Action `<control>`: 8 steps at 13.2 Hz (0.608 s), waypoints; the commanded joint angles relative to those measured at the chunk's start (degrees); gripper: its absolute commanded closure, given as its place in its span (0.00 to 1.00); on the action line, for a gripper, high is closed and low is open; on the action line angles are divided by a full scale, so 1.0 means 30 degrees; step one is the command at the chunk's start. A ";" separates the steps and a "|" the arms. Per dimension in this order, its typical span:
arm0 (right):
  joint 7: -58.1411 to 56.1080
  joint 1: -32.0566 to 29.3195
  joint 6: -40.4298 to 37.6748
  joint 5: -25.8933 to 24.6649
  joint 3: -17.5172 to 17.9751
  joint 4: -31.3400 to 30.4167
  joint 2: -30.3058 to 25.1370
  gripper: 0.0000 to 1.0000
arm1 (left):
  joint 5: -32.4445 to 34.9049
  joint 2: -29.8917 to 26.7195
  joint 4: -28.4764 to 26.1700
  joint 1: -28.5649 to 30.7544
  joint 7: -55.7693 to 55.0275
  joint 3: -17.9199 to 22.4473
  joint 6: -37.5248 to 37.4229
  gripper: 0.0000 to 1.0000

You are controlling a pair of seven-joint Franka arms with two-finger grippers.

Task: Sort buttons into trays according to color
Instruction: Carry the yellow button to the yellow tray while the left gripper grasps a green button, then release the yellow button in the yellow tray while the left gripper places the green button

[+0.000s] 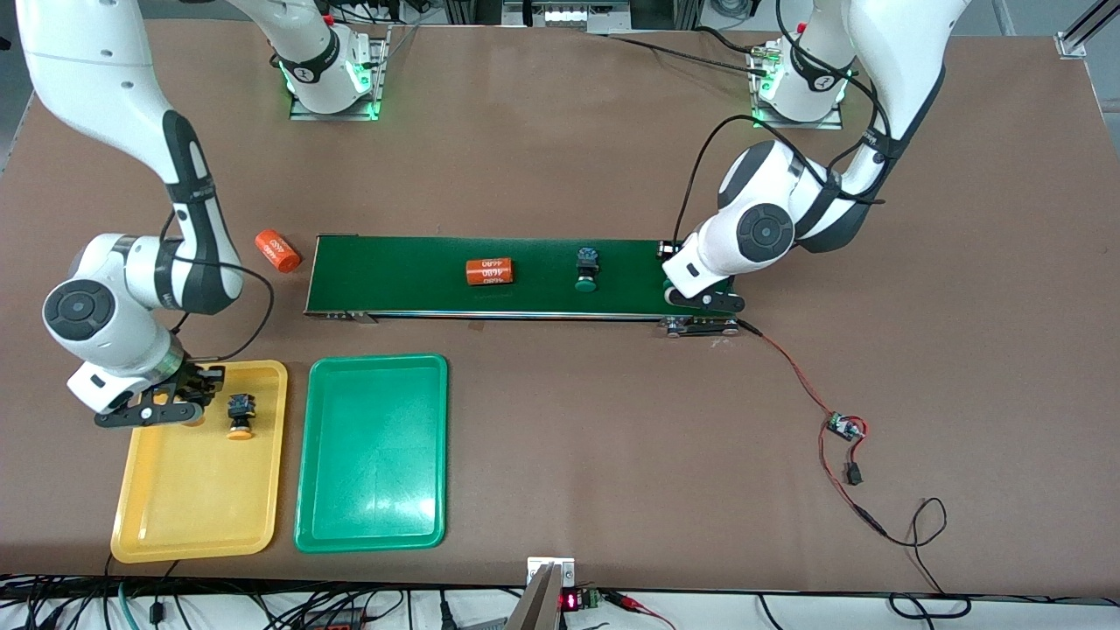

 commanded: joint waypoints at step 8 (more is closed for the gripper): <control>-0.2843 -0.3080 0.0387 0.1855 0.2717 0.2896 0.2284 0.00 | 0.2060 -0.6661 0.1018 -0.1592 0.6607 0.7663 -0.4560 0.00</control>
